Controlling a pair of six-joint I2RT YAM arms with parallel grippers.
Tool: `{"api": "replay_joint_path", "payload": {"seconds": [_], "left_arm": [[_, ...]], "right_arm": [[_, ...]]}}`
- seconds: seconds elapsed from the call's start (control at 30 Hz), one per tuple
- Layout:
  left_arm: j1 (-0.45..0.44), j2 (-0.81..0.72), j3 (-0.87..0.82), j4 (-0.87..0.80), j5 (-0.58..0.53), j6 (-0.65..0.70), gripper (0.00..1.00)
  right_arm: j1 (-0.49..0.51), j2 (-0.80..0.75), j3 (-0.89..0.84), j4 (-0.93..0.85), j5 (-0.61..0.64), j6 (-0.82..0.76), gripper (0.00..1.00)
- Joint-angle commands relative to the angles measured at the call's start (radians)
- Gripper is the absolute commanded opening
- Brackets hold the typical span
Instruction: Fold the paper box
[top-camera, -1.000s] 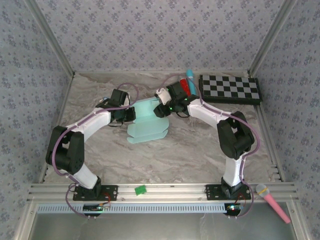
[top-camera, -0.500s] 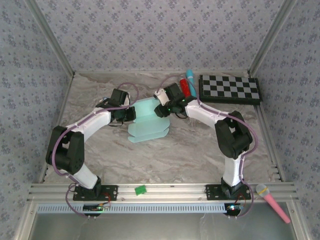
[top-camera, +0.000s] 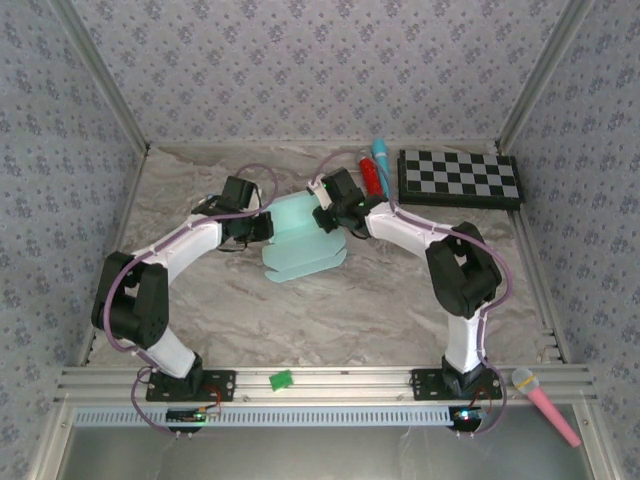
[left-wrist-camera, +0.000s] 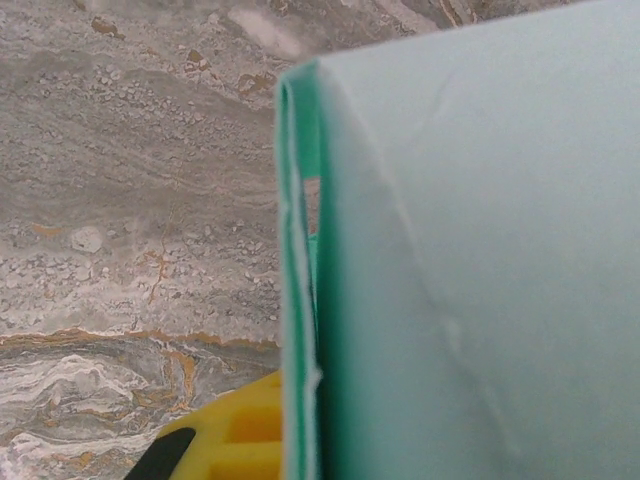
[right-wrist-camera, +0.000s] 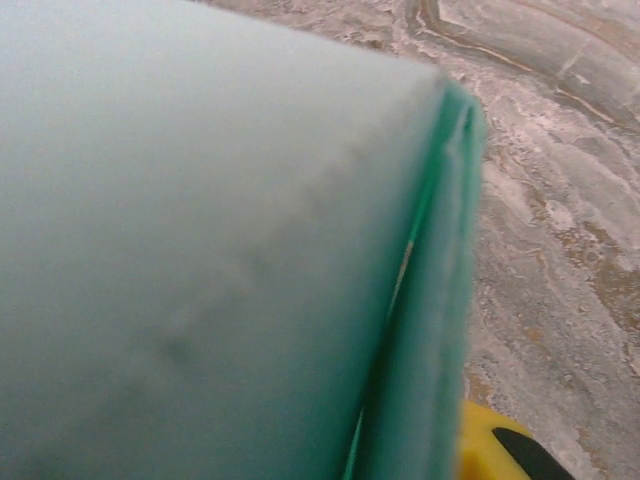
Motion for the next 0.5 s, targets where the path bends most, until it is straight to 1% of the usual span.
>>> {"api": "replay_joint_path", "payload": {"seconds": [0.0, 0.23, 0.47], "left_arm": [[0.0, 0.004, 0.032, -0.008, 0.023, -0.002, 0.0], [-0.001, 0.01, 0.036, -0.006, 0.026, -0.003, 0.0], [-0.001, 0.016, 0.037, -0.009, 0.026, -0.005, 0.0]], "right_arm": [[0.004, 0.025, 0.02, -0.006, 0.122, 0.04, 0.19], [0.032, 0.043, 0.026, -0.012, 0.255, 0.056, 0.16], [0.048, 0.062, 0.044, -0.047, 0.36, 0.066, 0.12]]}}
